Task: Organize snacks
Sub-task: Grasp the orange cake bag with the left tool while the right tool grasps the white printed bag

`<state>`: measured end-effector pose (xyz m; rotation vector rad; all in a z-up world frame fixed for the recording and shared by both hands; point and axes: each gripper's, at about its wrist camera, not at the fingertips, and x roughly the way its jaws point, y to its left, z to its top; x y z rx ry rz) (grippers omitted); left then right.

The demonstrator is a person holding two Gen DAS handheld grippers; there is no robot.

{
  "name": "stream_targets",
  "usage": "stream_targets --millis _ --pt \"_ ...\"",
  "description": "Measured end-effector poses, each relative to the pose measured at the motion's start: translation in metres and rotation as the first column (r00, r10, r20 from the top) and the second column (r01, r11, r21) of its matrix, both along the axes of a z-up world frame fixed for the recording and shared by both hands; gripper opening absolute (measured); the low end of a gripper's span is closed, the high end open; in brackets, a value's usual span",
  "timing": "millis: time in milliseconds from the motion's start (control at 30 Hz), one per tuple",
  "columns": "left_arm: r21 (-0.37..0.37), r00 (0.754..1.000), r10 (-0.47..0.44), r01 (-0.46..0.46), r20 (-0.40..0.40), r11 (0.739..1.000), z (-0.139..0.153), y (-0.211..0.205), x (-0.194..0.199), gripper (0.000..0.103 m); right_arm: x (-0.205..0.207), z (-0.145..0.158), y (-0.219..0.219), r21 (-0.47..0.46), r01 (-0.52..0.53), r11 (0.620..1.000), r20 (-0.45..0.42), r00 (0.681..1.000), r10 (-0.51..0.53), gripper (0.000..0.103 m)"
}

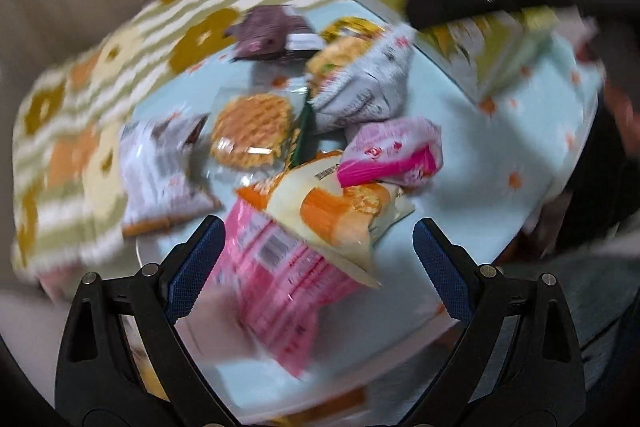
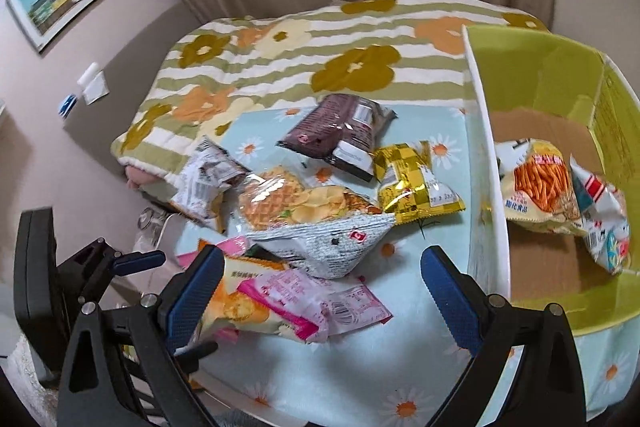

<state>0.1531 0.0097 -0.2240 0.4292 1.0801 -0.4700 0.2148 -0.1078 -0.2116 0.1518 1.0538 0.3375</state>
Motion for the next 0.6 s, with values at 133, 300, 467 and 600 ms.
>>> stream_targets --millis 133,300,467,600 --pt "0.069 0.990 -0.144 0.144 -0.001 0.987 -0.019 -0.012 0.008 0.094 0.005 -0.012 0.001 -0.008 0.046 0.999 -0.019 0.999 -0.046 0.098" --pt "0.079 0.974 -0.224 0.225 -0.010 0.971 -0.034 -0.016 0.019 0.094 0.013 -0.023 0.007 -0.005 0.064 0.998 -0.041 0.997 -0.064 0.098" --pt "0.048 0.963 -0.267 0.269 -0.039 0.962 -0.042 -0.016 0.026 0.094 0.021 -0.036 0.007 0.050 0.083 0.995 -0.076 0.994 -0.079 0.098" --pt "0.038 0.953 -0.296 0.298 -0.058 0.954 -0.047 -0.018 0.028 0.094 0.029 -0.046 0.006 0.098 0.110 0.989 -0.114 0.989 -0.098 0.098"
